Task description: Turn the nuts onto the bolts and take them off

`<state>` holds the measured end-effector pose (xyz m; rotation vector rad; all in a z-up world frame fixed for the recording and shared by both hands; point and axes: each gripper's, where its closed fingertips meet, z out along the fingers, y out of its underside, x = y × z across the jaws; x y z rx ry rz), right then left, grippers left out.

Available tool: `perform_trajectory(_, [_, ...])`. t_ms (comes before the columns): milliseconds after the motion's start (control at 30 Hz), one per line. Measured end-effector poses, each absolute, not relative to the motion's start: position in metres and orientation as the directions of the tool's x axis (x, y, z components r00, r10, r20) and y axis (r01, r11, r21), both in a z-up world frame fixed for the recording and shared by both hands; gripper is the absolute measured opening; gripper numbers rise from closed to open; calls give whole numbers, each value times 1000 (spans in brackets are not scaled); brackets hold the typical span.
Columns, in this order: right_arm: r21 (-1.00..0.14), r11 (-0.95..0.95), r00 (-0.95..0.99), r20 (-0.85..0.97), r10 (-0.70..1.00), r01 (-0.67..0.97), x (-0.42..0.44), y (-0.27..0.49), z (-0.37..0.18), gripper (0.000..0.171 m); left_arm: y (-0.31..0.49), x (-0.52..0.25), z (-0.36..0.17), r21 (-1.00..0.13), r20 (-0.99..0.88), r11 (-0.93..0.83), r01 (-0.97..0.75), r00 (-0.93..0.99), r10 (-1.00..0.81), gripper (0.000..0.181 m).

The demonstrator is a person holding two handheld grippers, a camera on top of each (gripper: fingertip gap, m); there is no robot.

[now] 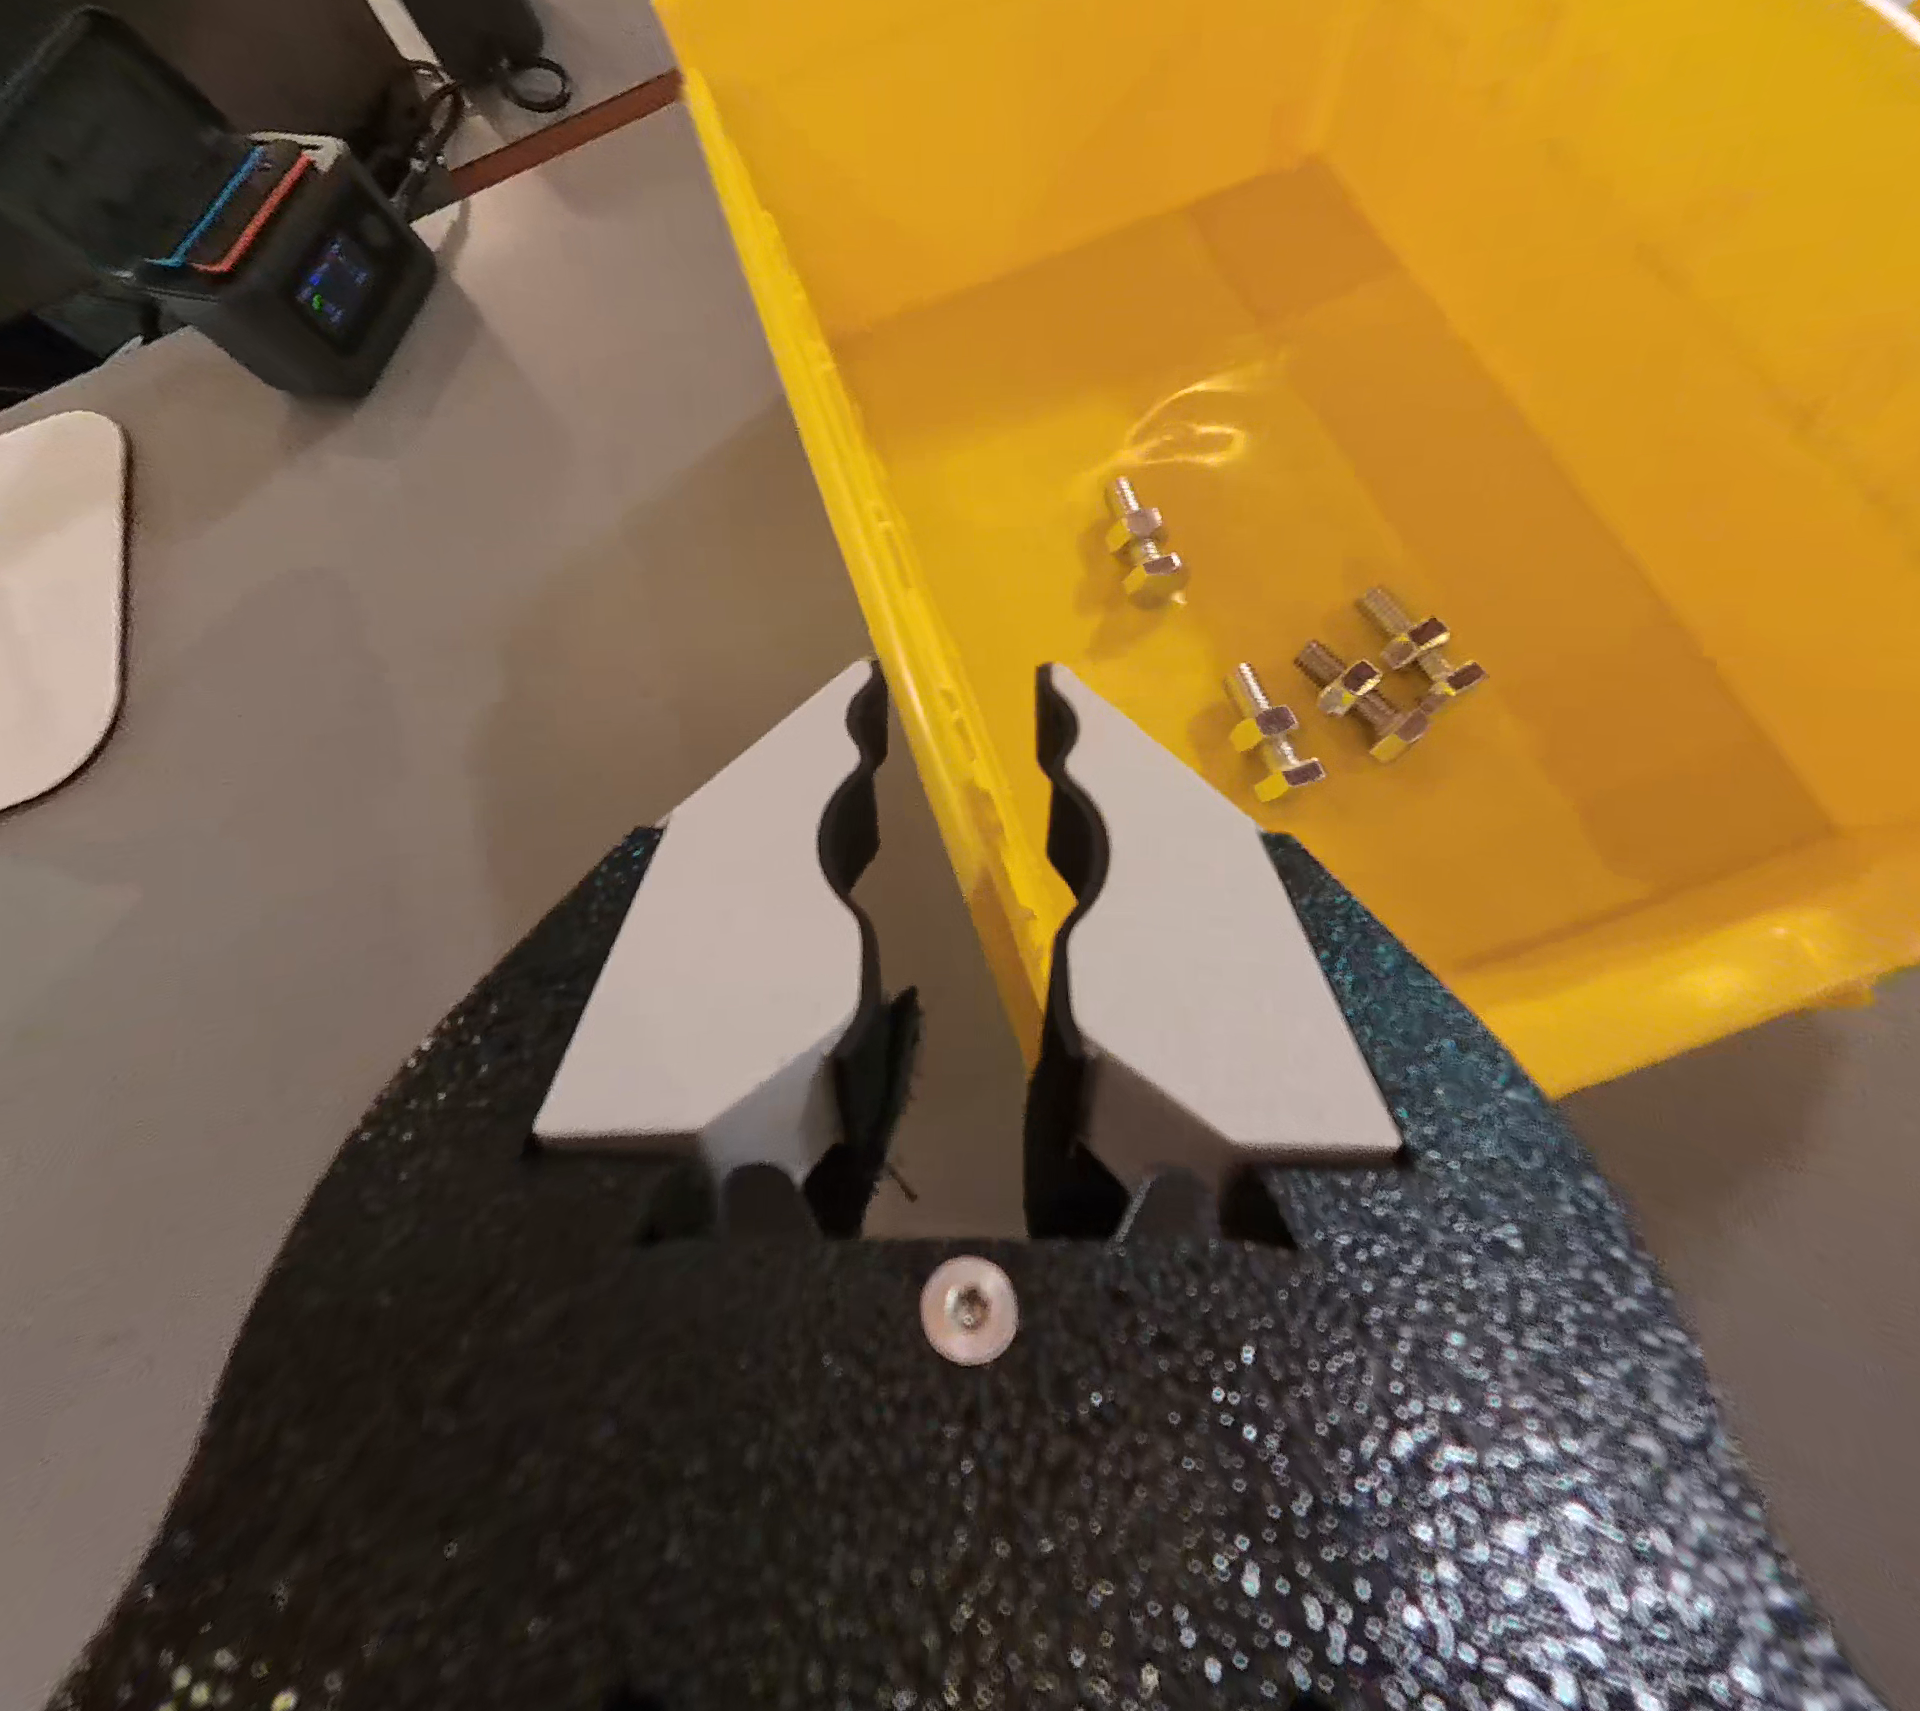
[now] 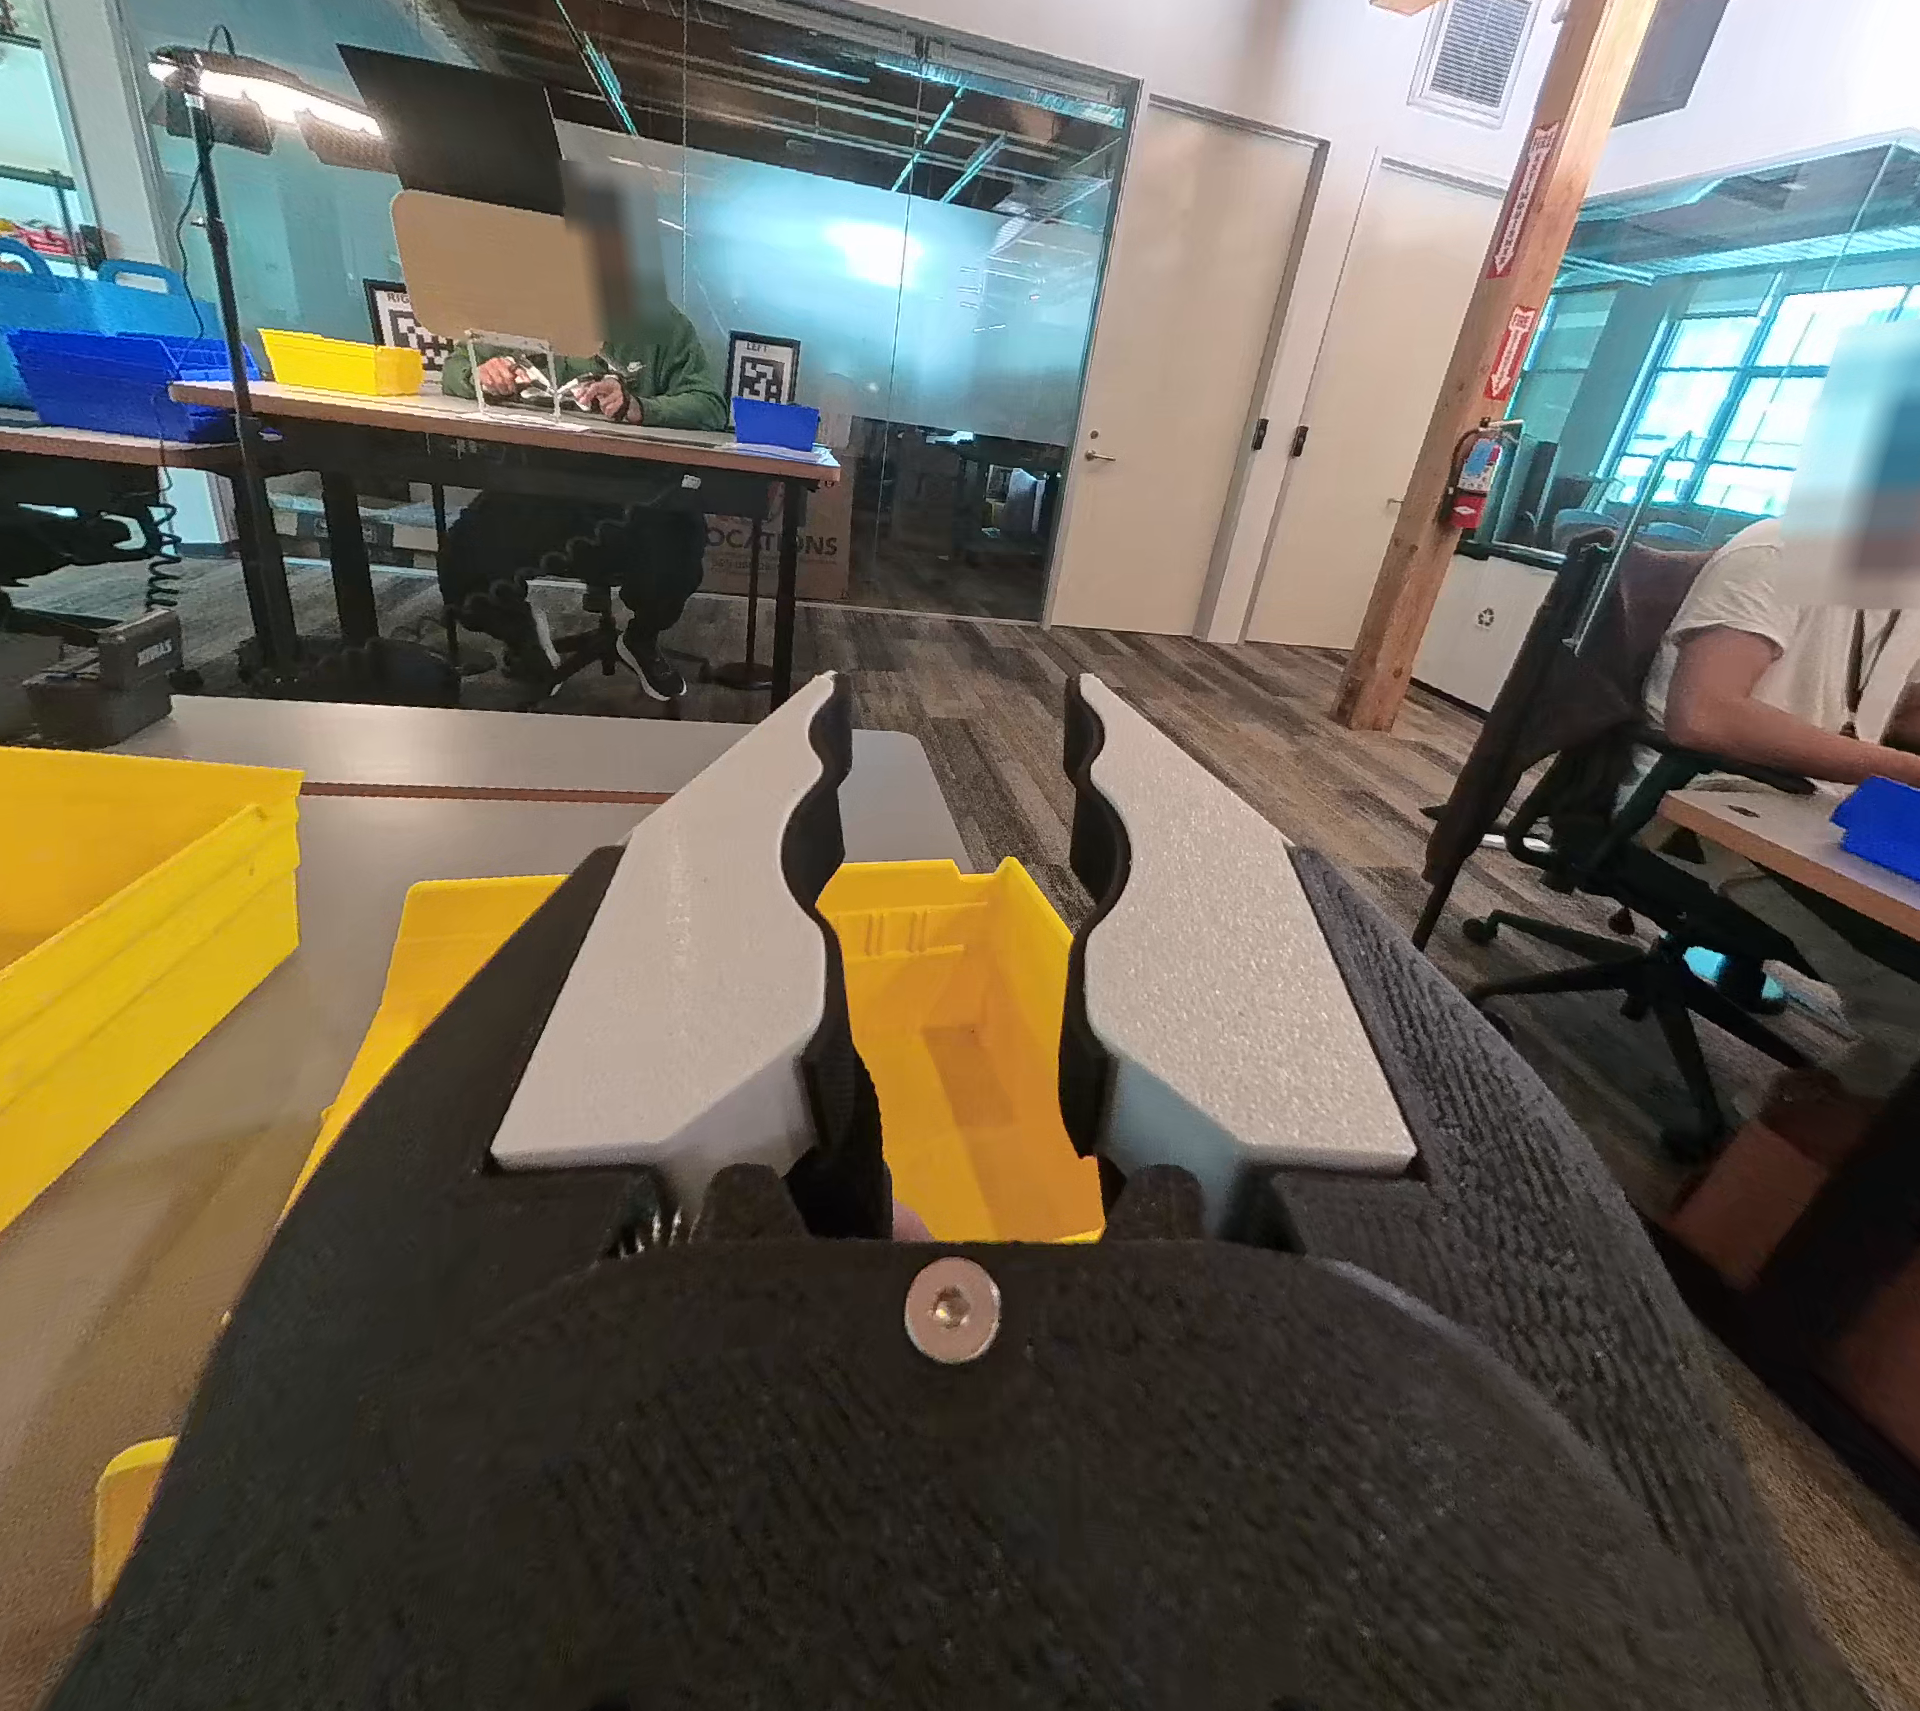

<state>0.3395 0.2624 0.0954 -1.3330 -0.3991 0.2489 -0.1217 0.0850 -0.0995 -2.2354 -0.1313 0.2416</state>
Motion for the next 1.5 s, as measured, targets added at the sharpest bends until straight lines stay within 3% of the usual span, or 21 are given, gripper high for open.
perform_trajectory(33, [-973, 224, 907, 138, 399, 50, 340, 262, 95, 40, 83, -126, -99, -781, -143, -624, 7, 971, 190, 21])
perform_trajectory(133, [-973, 224, 906, 140, 399, 52, 340, 262, 96, 40, 77, -142, -95, -790, -195, -613, -15, 954, 228, 6])
perform_trajectory(600, [-987, 154, 918, 100, 384, 43, 347, 269, 85, 40, -19, -225, -94, -811, -216, -583, 47, 902, 373, 6])
perform_trajectory(800, [-999, 29, 854, 49, 518, 40, 327, 264, 68, 34, -73, -274, -94, -789, -256, -611, 67, 868, 426, 7])
perform_trajectory(1000, [-992, 15, 845, 113, 523, 124, 314, 265, 58, 34, -90, -286, -94, -811, -243, -580, 77, 858, 453, 7])
perform_trajectory(1033, [-991, 14, 834, 122, 538, 136, 309, 263, 57, 34, -91, -286, -92, -821, -248, -566, 70, 850, 464, 8])
perform_trajectory(1167, [-977, -58, 811, 137, 569, 206, 301, 261, 40, 39, -99, -279, -71, -876, -252, -480, 42, 810, 530, 54])
perform_trajectory(1367, [-903, -339, 888, 90, 450, 263, 346, 276, -8, 43, -112, -263, -57, -905, -237, -424, 22, 802, 548, 56])
perform_trajectory(1500, [-885, -445, 905, -73, 420, 135, 364, 278, -21, 57, -117, -260, -54, -911, -218, -410, 31, 808, 547, 54])
